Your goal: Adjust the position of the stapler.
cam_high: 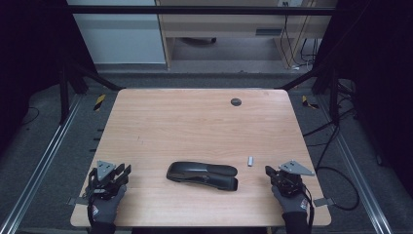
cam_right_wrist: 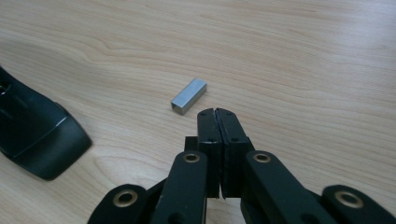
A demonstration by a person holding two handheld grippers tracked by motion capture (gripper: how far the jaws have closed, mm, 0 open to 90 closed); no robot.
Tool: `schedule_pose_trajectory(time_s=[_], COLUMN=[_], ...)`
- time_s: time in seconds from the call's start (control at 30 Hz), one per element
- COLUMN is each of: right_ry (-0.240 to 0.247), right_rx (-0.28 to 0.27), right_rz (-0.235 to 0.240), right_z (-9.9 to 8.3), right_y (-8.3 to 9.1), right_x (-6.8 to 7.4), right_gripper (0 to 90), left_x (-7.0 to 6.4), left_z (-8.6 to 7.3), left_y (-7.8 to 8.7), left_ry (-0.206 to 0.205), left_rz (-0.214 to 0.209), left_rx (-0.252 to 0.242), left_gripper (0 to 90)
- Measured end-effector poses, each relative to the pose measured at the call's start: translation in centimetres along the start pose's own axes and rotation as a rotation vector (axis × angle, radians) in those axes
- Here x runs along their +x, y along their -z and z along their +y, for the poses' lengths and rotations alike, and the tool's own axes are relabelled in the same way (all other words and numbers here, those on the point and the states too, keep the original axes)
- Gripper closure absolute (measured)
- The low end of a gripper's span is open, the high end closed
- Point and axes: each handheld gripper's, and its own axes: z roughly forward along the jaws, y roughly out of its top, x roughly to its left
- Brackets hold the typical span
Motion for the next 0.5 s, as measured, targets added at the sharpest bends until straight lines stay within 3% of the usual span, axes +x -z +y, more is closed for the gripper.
schedule_pose_trajectory(time_s=[0.5], right_ry=[0.055], right_rx=[0.043], right_rz=[0.113], right_z=[0.4], right_y=[-0.3], right_x=[3.3], right_gripper=[90.0], left_x=[-0.4], left_z=[-0.1], left_y=[0.3], left_ry=[-0.018], left_rz=[-0.022], left_rx=[-0.003], left_gripper=[87.1])
